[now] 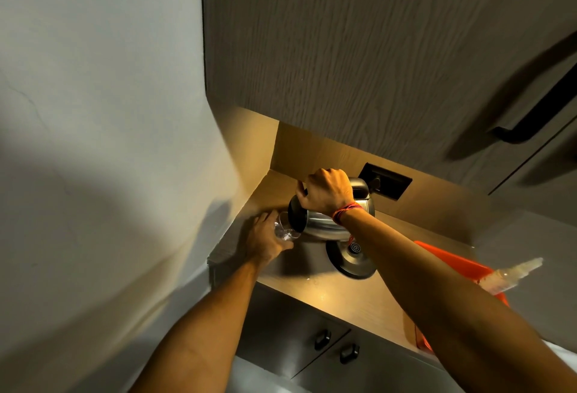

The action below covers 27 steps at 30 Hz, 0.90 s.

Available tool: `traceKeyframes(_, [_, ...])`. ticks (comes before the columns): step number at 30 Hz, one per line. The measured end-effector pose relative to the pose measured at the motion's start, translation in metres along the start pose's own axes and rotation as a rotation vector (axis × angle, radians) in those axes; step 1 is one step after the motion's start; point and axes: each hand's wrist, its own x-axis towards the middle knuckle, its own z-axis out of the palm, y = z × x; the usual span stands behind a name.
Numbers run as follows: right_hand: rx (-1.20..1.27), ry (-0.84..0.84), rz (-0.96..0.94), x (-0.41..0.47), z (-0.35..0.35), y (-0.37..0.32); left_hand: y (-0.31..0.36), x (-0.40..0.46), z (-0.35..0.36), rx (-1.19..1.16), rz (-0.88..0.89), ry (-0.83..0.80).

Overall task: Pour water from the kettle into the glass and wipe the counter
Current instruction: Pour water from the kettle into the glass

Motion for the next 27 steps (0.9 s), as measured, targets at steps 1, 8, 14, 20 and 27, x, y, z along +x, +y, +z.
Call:
traceKeyframes(1, [0.002,-0.005,0.003,-0.001,0.000,0.001,0.001,0.000,0.000,-0.012,-0.007,-0.007])
traceKeyframes(8, [0.107,-0.021,0.234,-0.004,0.006,0.028,0.008,0.004,0.003,-0.198,-0.029,-0.004])
traceKeyframes(14, [0.225,0.045,0.528,-0.025,0.017,0.070,0.029,0.017,0.018,-0.314,-0.113,-0.024])
traceKeyframes(20, [0.515,0.223,0.931,-0.064,0.028,0.116,0.045,0.033,0.046,-0.419,-0.163,-0.042])
traceKeyframes(27, [0.738,0.273,1.210,-0.105,0.063,0.143,0.040,0.039,0.069,-0.413,-0.218,-0.002])
